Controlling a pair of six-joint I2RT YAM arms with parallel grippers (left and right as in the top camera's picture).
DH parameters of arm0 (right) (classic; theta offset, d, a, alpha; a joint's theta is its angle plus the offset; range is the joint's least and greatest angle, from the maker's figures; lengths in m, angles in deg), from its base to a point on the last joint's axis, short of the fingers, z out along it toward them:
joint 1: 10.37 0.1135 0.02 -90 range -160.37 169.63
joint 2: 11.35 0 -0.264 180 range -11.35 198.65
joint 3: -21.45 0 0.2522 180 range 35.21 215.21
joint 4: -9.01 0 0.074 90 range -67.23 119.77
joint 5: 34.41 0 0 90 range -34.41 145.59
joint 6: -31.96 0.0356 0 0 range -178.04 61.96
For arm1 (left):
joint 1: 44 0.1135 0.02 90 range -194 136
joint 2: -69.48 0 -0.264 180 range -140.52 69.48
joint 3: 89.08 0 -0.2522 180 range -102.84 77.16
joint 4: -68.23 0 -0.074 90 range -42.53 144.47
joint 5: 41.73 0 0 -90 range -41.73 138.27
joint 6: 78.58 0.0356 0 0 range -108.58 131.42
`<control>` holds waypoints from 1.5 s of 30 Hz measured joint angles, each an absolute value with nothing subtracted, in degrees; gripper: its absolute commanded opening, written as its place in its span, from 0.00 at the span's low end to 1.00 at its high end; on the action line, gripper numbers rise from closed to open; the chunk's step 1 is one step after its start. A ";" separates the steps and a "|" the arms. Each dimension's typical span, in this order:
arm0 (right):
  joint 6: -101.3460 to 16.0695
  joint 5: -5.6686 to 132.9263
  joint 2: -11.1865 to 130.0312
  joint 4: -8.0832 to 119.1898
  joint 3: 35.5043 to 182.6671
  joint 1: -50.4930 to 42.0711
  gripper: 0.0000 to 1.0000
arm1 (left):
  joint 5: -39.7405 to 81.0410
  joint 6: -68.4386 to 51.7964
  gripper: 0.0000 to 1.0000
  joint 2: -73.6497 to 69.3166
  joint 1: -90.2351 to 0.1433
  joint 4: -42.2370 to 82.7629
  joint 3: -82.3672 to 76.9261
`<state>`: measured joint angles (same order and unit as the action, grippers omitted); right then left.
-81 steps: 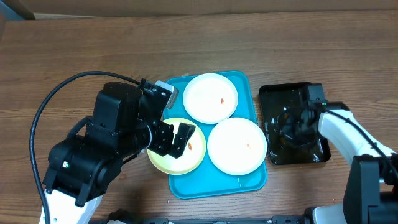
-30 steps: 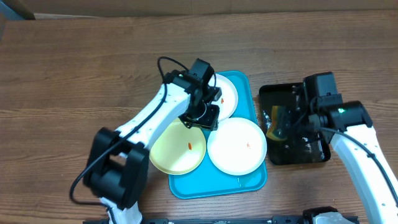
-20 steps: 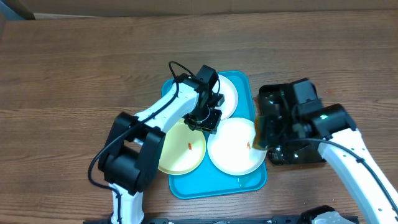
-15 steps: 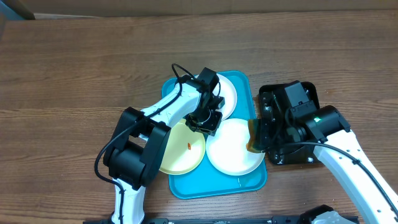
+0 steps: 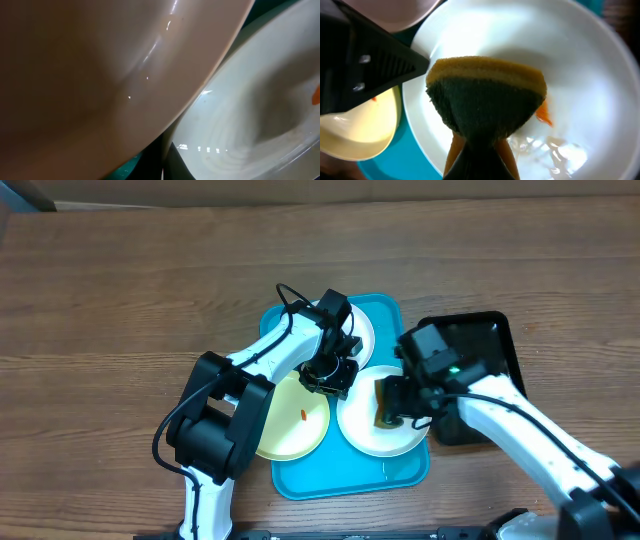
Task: Clean dirty plates on tray and stack at the side
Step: 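Grip white plate rim with left gripper and scrub it with sponge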
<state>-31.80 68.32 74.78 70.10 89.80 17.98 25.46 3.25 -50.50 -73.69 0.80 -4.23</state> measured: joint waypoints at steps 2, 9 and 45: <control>-31.21 66.90 77.57 67.87 89.80 19.30 0.04 | 25.26 3.25 0.04 -50.55 -73.69 0.80 -4.23; -23.93 58.98 84.85 68.88 90.39 20.08 0.04 | 24.85 3.23 0.04 -50.66 -73.71 0.91 -4.23; -19.86 44.65 71.21 89.90 98.32 5.37 0.04 | 25.70 2.25 0.34 -50.81 -71.37 -2.70 -4.80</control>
<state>-19.86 44.65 71.21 89.90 98.32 5.37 25.70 2.25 -50.81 -71.37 -2.70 -4.80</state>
